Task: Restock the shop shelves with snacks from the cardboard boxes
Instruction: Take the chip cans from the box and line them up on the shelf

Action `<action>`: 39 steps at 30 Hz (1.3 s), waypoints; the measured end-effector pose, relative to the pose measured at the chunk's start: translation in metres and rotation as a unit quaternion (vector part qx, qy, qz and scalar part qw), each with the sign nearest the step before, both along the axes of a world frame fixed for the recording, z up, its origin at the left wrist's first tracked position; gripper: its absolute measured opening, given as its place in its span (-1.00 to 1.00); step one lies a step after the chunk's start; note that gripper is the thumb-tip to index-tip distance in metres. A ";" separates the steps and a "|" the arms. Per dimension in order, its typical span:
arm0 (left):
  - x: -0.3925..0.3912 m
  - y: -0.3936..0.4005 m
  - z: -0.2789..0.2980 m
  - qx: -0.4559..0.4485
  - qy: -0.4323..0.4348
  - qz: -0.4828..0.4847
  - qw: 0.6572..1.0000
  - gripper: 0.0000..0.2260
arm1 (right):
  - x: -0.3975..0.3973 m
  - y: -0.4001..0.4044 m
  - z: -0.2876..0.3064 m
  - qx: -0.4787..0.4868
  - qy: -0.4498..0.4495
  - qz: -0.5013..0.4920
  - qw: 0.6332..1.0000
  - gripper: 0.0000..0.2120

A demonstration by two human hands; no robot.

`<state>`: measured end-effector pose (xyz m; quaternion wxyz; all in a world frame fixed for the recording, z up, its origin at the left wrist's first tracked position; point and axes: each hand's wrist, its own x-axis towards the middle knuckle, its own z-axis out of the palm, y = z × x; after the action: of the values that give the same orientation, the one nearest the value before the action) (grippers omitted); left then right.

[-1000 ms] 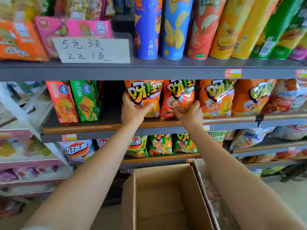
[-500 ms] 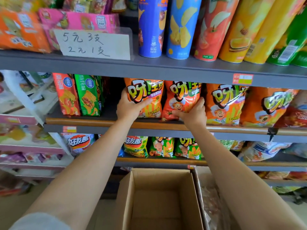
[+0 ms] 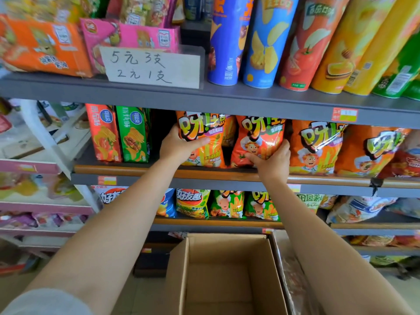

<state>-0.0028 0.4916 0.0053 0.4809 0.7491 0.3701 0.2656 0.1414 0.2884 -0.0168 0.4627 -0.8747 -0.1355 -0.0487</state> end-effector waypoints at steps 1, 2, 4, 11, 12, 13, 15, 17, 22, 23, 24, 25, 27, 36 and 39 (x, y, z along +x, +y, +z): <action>0.001 -0.001 0.000 0.001 -0.002 -0.006 1.000 -0.32 | 0.000 0.002 0.001 0.000 0.000 0.001 1.000 0.05; 0.003 -0.002 0.000 -0.001 -0.003 -0.012 1.000 -0.31 | 0.000 0.004 0.002 -0.002 0.004 0.003 1.000 0.04; 0.008 -0.004 0.000 -0.014 -0.006 -0.023 1.000 -0.27 | 0.002 0.008 0.005 -0.021 0.021 0.009 1.000 0.03; 0.025 -0.013 -0.006 -0.043 -0.010 -0.021 0.999 -0.18 | 0.000 0.001 0.011 -0.055 0.040 0.027 0.997 0.03; 0.025 -0.013 -0.007 -0.046 -0.013 -0.022 0.999 -0.18 | -0.001 0.000 0.012 -0.054 0.038 0.024 0.998 0.03; 0.025 -0.013 -0.008 -0.050 -0.016 -0.025 0.998 -0.17 | -0.003 -0.002 0.012 -0.054 0.035 0.020 0.998 0.00; 0.024 -0.013 -0.009 -0.061 -0.024 -0.032 0.997 -0.18 | -0.004 -0.007 0.011 -0.061 0.029 0.018 0.998 -0.09; 0.024 -0.013 -0.008 -0.070 -0.033 -0.043 0.996 -0.20 | -0.003 -0.013 0.011 -0.066 0.032 0.018 0.997 -0.18; 0.029 -0.022 -0.010 -0.083 -0.066 -0.062 0.992 -0.20 | -0.005 -0.018 0.017 -0.047 0.027 0.006 0.999 -0.08; 0.032 -0.024 -0.010 -0.088 -0.068 -0.063 0.992 -0.18 | -0.005 -0.016 0.018 -0.043 0.021 0.003 0.999 -0.03; 0.034 -0.025 -0.010 -0.092 -0.070 -0.063 0.991 -0.17 | -0.007 -0.012 0.019 -0.041 0.015 -0.001 0.999 0.02; 0.035 -0.027 -0.010 -0.093 -0.068 -0.059 0.992 -0.15 | -0.007 -0.007 0.020 -0.043 0.007 -0.005 0.999 0.06; 0.037 -0.029 -0.010 -0.087 -0.068 -0.040 0.993 -0.17 | -0.004 0.001 0.021 -0.060 0.002 -0.020 0.998 0.12; 0.034 -0.032 -0.011 -0.077 -0.079 -0.002 0.994 -0.22 | -0.022 0.014 0.012 -0.096 -0.251 -0.095 0.959 -0.27; 0.032 -0.025 -0.008 -0.081 -0.074 -0.013 0.994 0.01 | -0.039 0.033 0.017 0.024 -0.217 0.102 0.971 -0.43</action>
<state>0.0295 0.4665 -0.0028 0.5697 0.6907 0.3438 0.2831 0.1024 0.3215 0.0002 0.4453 -0.8137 -0.3197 -0.1934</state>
